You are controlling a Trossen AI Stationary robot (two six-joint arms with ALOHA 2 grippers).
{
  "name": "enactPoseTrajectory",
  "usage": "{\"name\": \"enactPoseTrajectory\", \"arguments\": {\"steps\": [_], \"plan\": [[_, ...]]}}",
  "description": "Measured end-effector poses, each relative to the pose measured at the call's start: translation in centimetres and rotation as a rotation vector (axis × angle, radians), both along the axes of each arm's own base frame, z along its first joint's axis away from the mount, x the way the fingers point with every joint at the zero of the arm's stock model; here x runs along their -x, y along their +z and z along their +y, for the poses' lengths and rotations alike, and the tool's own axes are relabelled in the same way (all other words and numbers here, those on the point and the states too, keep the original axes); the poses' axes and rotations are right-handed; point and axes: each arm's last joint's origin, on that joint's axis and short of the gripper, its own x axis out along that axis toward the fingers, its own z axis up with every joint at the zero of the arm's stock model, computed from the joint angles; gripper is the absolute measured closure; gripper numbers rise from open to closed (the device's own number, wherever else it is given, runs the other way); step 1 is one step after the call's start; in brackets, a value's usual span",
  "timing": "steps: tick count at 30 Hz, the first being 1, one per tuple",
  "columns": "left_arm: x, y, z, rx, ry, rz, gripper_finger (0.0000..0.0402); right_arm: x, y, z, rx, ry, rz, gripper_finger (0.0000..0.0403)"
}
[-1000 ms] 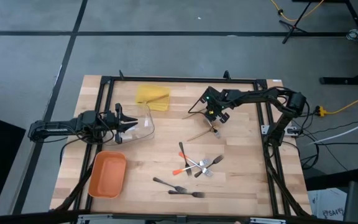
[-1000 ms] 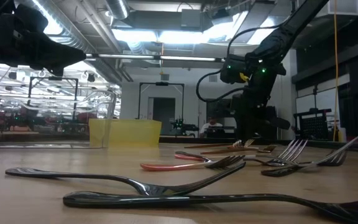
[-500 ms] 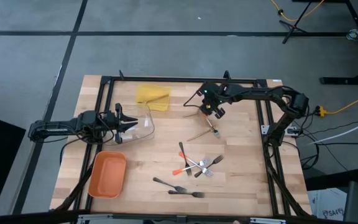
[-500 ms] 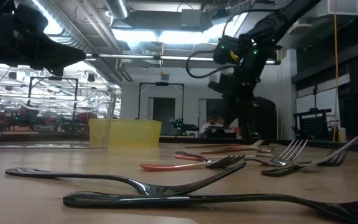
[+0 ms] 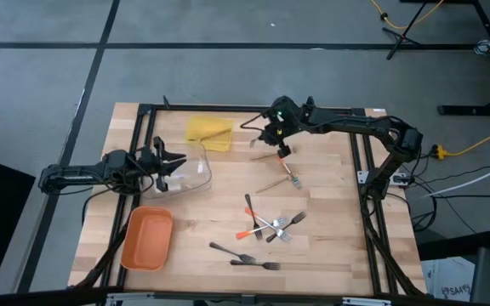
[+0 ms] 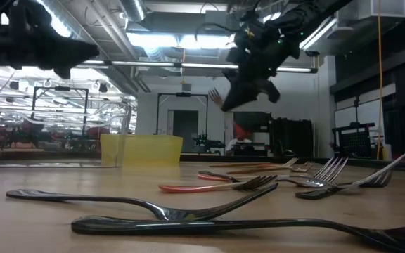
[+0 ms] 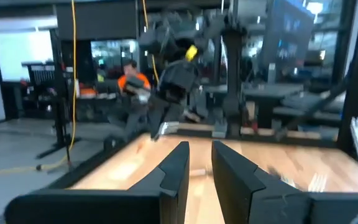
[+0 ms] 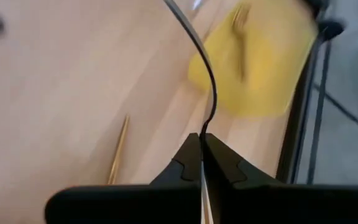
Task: Sort silverware by color (type)
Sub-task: Put the orange fork into the transparent bin
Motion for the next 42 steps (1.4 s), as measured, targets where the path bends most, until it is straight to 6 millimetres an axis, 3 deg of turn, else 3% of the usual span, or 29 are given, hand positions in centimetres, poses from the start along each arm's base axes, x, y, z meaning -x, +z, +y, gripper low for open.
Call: {"name": "enactPoseTrajectory", "arguments": {"steps": [13,20,30,42], "plan": [[0.6,1.9,0.2,0.002,0.067,-0.203,0.0338,-2.0,3.2,-0.3,-0.283,-0.031,-0.4,0.0403],[0.7,2.4,0.1,-0.001,0.065,-0.255,0.0338,-2.4,4.6,-0.3,-0.383,-0.029,-0.526,0.0403],[-0.3,3.9,0.3,0.009,0.089,-0.174,0.0338,-3.6,5.1,2.4,-0.407,0.048,-0.556,0.0403],[-3.8,6.0,0.5,0.013,0.09,-0.002,0.0338,-4.7,5.8,5.7,-0.384,0.109,-0.617,0.0403]]}}
